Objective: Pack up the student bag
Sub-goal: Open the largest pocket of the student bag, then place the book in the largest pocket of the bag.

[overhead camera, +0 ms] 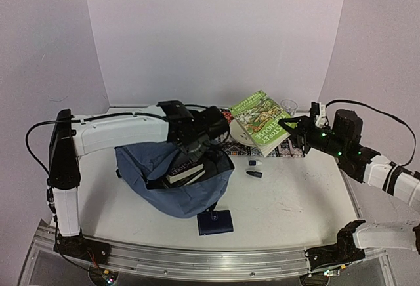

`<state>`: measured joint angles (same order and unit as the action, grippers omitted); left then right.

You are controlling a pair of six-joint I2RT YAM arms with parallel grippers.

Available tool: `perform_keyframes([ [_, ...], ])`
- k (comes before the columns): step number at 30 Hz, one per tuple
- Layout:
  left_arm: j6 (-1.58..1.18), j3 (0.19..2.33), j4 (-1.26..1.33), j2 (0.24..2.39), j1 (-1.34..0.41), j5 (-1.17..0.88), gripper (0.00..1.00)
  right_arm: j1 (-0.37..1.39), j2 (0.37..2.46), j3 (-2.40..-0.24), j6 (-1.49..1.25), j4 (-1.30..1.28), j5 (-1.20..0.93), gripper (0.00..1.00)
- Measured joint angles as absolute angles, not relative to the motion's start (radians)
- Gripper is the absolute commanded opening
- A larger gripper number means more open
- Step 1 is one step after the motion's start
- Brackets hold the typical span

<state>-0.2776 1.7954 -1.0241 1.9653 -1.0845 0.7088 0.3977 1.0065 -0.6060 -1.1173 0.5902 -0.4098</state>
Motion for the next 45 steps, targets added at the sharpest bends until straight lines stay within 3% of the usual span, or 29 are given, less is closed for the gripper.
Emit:
perform_keyframes([
  [16, -0.334, 1.979, -1.045, 1.949, -0.9, 0.532, 0.0, 0.53, 1.042, -0.566, -1.146, 0.539, -0.544, 0.0],
  [27, -0.37, 1.962, -1.0, 1.885, -0.88, 0.367, 0.0, 0.692, 1.387, -0.649, -1.188, 0.716, -0.625, 0.0],
  [36, -0.372, 1.845, -0.94, 1.77, -0.873, 0.304, 0.0, 0.701, 1.594, -0.813, -1.24, 0.891, -0.672, 0.0],
  [45, -0.405, 1.738, -0.868, 1.665, -0.873, 0.227, 0.0, 0.703, 1.749, -0.825, -1.323, 1.006, -0.627, 0.0],
])
